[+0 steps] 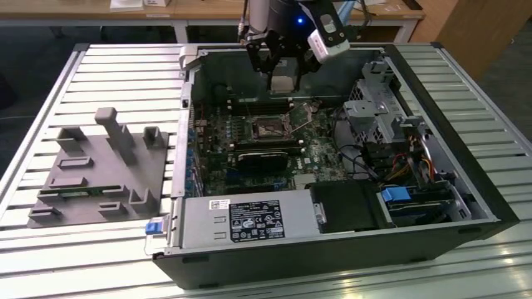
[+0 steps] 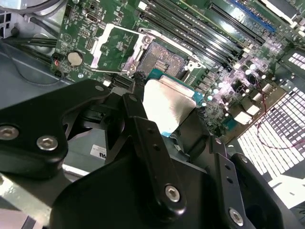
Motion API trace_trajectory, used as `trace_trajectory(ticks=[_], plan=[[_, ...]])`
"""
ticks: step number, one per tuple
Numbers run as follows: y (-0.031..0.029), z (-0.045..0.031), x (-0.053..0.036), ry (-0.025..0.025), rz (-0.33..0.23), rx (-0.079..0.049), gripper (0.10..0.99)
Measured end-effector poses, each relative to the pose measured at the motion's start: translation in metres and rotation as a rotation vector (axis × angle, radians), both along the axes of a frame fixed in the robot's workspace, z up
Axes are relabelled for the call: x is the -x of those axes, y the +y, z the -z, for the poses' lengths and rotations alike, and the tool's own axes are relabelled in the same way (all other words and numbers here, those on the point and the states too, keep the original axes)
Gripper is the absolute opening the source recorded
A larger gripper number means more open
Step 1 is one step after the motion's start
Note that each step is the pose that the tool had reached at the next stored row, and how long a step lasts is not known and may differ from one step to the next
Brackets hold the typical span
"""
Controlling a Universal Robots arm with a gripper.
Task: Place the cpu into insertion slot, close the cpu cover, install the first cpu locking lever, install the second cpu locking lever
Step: 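Place the cpu into insertion slot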
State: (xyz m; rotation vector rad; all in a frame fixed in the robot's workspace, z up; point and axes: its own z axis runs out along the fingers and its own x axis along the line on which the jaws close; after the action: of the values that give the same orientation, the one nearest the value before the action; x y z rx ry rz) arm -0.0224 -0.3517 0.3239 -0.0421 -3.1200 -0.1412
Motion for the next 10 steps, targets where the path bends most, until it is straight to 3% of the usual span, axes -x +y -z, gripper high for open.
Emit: trace_trajectory(ticks=[3,10], plan=[[0.0000,0.0036,0.0008,0.0000,0.021,0.000,0.541],[0.0000,0.0080,0.0008,0.0000,0.144,0.000,0.541]])
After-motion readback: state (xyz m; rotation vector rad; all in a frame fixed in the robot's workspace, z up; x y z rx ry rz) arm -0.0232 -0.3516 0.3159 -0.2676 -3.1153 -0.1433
